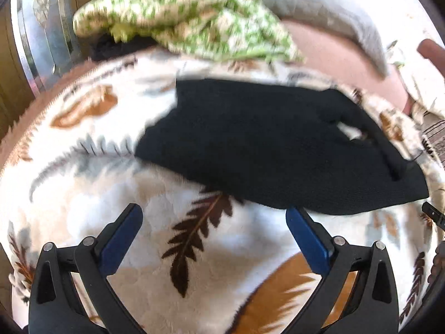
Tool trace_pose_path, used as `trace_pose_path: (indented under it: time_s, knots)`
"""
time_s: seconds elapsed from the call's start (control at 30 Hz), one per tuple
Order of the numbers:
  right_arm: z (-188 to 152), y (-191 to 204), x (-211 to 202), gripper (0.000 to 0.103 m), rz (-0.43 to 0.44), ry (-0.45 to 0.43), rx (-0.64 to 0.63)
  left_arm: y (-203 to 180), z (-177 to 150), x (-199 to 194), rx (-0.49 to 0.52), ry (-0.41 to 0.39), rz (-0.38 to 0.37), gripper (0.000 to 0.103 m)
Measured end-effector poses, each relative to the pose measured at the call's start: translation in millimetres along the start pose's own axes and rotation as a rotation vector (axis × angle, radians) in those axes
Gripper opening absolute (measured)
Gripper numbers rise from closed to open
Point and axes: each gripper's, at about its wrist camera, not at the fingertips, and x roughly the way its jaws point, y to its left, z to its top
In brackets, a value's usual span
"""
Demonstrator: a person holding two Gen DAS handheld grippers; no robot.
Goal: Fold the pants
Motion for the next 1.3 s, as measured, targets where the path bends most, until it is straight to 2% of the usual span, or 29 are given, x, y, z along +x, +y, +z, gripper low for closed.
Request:
trace_pose_path:
  time_s: [0.1, 0.13, 0.23, 0.33, 0.4, 0.5, 0.53, 0.57, 0.6, 0.67, 0.7, 0.77, 0.87, 0.93, 1.0, 1.03, 1.07, 1.2, 1.27, 1.3]
  knots:
    - [3, 3, -20, 0.102, 0.105, -0.048, 0.028, 3, 6, -16, -0.04, -0.052, -0.032, 0.103]
    - [5, 7, -25, 0.102, 0.128, -0.062, 0.028, 5, 7, -17, -0.059, -0.048, -0.053, 0.103]
    - [16, 27, -31, 0.102, 0.133, -0.091, -0.032, 4, 10, -9, -0.087, 0.0, -0.068, 0.103]
    - [29, 45, -26, 0.102, 0.127, -0.106, -0.062, -2, 9, -1, -0.087, 0.058, -0.044, 0.103]
    - [37, 58, -13, 0.102, 0.14, -0.087, -0.077, 0, 7, 2, -0.091, 0.06, -0.043, 0.103]
    - [45, 77, 16, 0.101, 0.171, -0.008, -0.114, 4, 2, 6, -0.096, 0.058, -0.026, 0.103]
    - [44, 82, 25, 0.095, 0.164, 0.011, -0.124, 5, 2, 8, -0.098, 0.058, -0.027, 0.103]
    - [46, 86, 35, 0.071, 0.145, 0.033, -0.136, 6, 1, 9, -0.098, 0.055, -0.022, 0.103]
    - [49, 89, 45, 0.057, 0.121, 0.059, -0.158, 7, 1, 10, -0.101, 0.06, -0.016, 0.103]
    - [59, 87, 51, 0.016, 0.072, 0.035, -0.178, 7, 1, 14, -0.097, 0.074, -0.014, 0.103]
    - [69, 82, 50, 0.009, 0.092, 0.006, -0.153, 7, 3, 15, -0.097, 0.083, -0.015, 0.103]
    - [91, 75, 52, 0.009, 0.072, -0.032, -0.11, 4, 3, 19, -0.101, 0.096, -0.02, 0.103]
    - [129, 66, 58, 0.009, -0.03, -0.109, -0.076, 0, 7, 20, -0.094, 0.096, -0.008, 0.103]
    - [150, 61, 62, 0.014, -0.1, -0.183, -0.039, -2, 7, 21, -0.088, 0.097, -0.004, 0.103]
    - [165, 53, 69, 0.028, -0.144, -0.203, -0.015, -3, 7, 22, -0.083, 0.094, 0.005, 0.103]
    - [169, 48, 74, 0.043, -0.158, -0.172, -0.005, -4, 7, 22, -0.082, 0.094, 0.009, 0.103]
    - [171, 43, 76, 0.053, -0.153, -0.154, 0.005, -4, 7, 22, -0.083, 0.093, 0.012, 0.103]
    - [152, 27, 64, 0.064, -0.097, -0.122, 0.022, -6, 8, 20, -0.082, 0.077, 0.016, 0.103]
    - [136, 23, 52, 0.075, -0.065, -0.108, 0.029, -7, 7, 19, -0.077, 0.075, 0.024, 0.103]
    - [127, 21, 46, 0.077, -0.049, -0.099, 0.025, -7, 7, 19, -0.078, 0.074, 0.026, 0.103]
